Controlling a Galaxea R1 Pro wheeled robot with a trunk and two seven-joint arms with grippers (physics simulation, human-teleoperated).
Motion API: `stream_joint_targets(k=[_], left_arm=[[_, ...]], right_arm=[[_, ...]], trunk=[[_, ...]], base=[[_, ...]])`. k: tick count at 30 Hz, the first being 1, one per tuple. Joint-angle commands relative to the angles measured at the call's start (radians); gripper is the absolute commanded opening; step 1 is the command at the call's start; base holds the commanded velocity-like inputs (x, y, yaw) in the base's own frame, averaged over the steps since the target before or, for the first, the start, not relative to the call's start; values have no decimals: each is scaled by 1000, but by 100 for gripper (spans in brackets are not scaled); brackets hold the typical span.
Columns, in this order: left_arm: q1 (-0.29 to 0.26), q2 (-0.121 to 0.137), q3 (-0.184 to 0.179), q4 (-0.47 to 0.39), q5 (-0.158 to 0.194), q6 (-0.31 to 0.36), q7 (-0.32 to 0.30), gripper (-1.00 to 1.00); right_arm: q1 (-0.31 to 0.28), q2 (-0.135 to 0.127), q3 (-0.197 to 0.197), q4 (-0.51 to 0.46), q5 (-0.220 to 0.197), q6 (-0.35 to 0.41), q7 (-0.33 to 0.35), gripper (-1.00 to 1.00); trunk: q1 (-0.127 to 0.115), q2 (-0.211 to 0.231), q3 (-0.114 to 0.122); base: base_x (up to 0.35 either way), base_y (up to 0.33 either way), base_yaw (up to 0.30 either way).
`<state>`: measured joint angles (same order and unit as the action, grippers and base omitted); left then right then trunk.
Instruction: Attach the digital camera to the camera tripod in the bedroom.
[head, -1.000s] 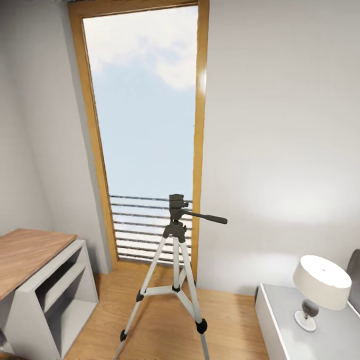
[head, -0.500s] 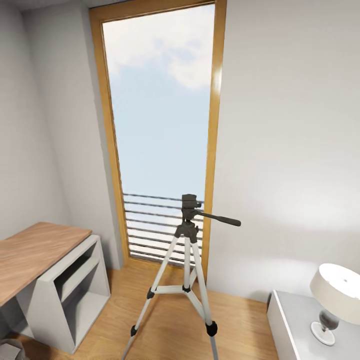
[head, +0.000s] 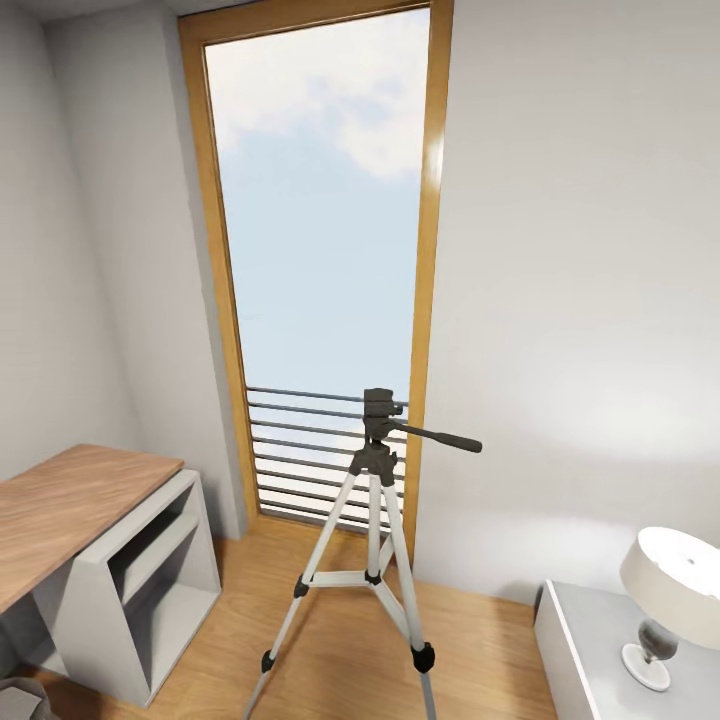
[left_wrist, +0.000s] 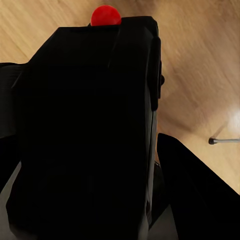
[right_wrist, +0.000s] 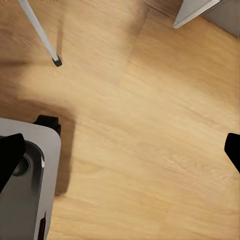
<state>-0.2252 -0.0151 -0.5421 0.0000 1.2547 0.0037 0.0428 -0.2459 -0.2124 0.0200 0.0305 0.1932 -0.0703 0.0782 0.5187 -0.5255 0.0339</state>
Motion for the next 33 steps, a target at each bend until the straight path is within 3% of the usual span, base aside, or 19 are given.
stream_joint_targets(k=[1,33], left_arm=[[0,0,-9,0,5,1,4,-100],[0,-1,-9,0,4,1,3,-100]], right_arm=[[-1,-1,2,3,5,-6,2,100],[-1,4,2,3,5,1,2,100]], trunk=[[0,-1,0],[0,-1,0]], base=[[0,0,0],[41,-28,0]])
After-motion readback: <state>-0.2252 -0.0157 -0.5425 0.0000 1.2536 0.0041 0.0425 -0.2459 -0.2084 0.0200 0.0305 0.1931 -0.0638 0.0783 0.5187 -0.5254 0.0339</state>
